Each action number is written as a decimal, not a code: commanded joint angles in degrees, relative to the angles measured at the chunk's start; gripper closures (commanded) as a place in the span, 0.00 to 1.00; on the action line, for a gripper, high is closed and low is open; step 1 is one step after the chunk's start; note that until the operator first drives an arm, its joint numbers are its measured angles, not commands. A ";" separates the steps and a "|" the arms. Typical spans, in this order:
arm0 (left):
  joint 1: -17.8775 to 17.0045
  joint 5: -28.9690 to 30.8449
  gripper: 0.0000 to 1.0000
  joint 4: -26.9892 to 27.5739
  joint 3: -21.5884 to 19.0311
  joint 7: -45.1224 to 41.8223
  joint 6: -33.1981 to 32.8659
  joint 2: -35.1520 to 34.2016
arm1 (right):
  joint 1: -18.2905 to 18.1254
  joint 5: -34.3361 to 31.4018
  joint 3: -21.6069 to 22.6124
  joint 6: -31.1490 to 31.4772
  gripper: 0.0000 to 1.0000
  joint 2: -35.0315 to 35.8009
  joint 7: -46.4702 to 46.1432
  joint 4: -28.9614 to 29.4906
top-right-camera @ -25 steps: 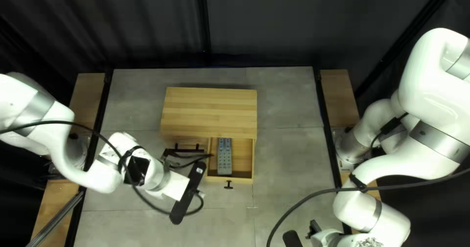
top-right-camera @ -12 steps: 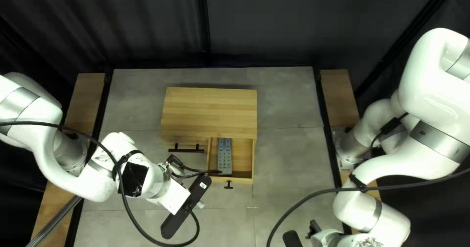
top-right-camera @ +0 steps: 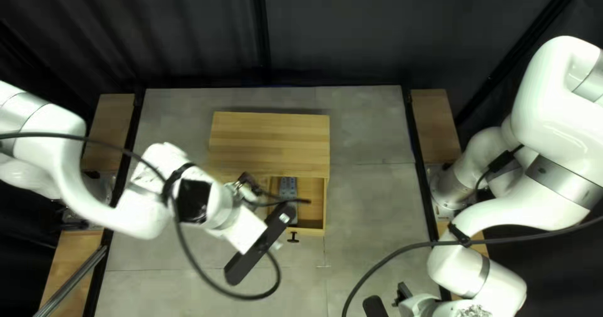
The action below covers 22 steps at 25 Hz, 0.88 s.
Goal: Open drawers and place objects into drawer and close
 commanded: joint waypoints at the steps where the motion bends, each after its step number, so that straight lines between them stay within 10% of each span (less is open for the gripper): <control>1: 1.29 -1.20 1.00 4.35 0.89 0.06 1.22 4.04 | 0.00 0.00 0.00 0.00 0.00 0.00 0.00 0.00; 22: 4.08 -3.48 0.94 13.20 1.98 1.75 3.14 12.67 | 0.00 0.00 0.00 0.00 0.00 0.00 0.00 0.00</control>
